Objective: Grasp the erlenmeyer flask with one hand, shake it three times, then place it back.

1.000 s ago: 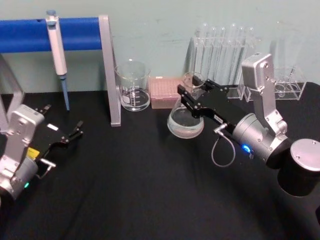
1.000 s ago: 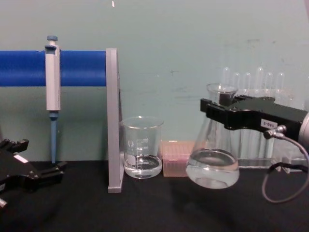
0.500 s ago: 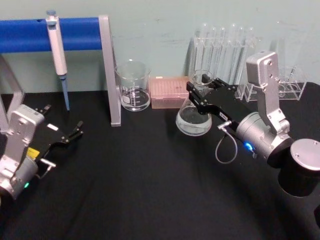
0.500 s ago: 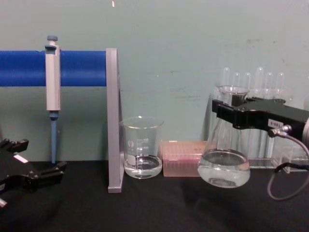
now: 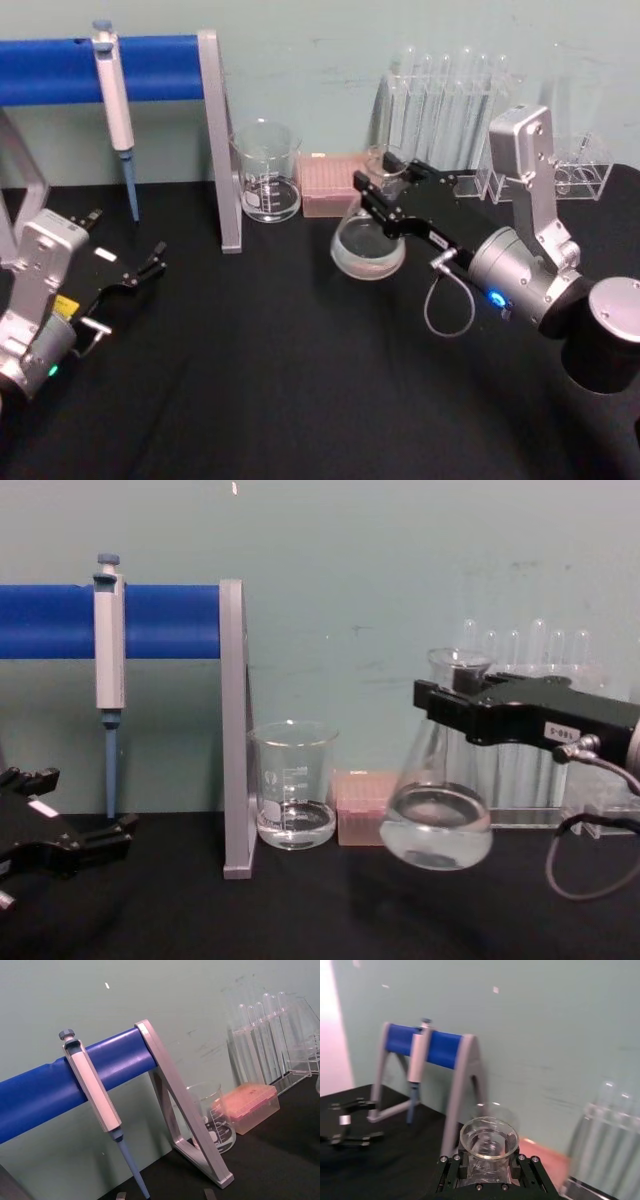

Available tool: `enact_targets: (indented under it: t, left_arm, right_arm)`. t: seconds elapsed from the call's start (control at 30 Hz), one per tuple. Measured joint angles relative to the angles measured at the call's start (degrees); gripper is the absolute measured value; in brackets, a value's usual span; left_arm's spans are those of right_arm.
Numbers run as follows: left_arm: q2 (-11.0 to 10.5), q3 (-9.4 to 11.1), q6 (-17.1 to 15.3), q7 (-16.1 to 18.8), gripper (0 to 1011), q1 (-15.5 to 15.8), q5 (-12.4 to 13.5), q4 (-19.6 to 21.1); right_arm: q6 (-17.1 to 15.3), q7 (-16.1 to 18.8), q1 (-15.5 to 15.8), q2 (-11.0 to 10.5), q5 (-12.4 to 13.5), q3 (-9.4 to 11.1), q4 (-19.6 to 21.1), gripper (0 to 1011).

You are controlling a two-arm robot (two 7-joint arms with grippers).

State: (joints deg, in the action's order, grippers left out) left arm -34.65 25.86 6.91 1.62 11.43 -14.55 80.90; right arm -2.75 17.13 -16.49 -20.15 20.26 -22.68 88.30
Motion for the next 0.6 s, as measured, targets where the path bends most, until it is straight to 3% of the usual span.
enact_targets:
  t: [0.1,0.33,0.6]
  left_arm:
    - [0.00,0.00,0.00,0.00,1001,0.00,0.00,0.00]
    - [0.00,0.00,0.00,0.00,1001,0.00,0.00,0.00]
    - [0.00,0.00,0.00,0.00,1001,0.00,0.00,0.00]
  right_arm:
    - [0.63,2.69,0.05,-0.52,0.44,-0.27,0.38,456]
    - [2.76,12.61,-0.43,-3.30,2.77,-2.26,1.63,456]
    - [4.16,19.98,-1.49,-5.78,5.73,-4.85,2.24,456]
